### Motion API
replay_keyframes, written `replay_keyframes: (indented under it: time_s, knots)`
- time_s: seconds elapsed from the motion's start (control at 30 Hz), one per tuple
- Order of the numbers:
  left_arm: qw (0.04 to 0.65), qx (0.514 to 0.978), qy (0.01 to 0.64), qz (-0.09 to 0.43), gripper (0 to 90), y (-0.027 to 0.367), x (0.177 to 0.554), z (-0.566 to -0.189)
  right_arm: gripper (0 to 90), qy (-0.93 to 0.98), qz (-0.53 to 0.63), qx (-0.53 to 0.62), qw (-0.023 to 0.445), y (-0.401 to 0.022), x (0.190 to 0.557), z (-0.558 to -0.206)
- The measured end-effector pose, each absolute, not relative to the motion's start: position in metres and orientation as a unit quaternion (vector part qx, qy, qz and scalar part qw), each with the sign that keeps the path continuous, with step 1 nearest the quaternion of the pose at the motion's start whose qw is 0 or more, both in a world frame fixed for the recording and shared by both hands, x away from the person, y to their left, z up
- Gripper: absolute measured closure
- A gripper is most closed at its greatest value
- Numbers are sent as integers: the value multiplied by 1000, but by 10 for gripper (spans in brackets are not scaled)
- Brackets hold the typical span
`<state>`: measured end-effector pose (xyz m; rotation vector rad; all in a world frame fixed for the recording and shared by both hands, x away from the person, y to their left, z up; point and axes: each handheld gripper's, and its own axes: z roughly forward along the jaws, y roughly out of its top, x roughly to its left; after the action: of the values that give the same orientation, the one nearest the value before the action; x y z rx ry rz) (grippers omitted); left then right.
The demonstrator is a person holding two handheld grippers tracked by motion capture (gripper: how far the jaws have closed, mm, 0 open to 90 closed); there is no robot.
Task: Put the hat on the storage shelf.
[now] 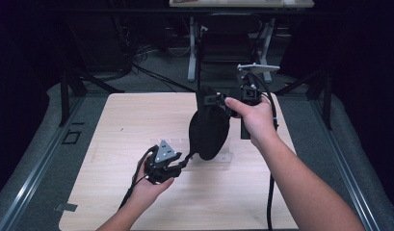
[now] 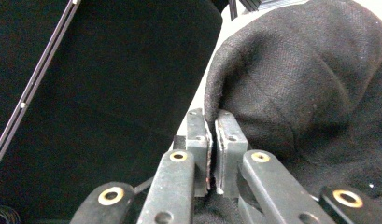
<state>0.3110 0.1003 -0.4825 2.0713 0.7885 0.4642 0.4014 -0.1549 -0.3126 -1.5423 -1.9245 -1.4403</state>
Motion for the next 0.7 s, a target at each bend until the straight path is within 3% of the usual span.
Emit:
replay_keyframes:
  time_s: [0.3, 0.47, 0.7]
  knots:
    - [415, 836, 295, 205, 805, 90, 309, -480, 850, -669, -500, -531, 143, -152, 401, -312]
    - [411, 837, 292, 212, 823, 89, 308, -480, 837, -670, -501, -530, 140, -152, 401, -312]
    - [406, 839, 288, 221, 831, 89, 307, -480, 751, -679, -513, -513, 113, -153, 392, -304]
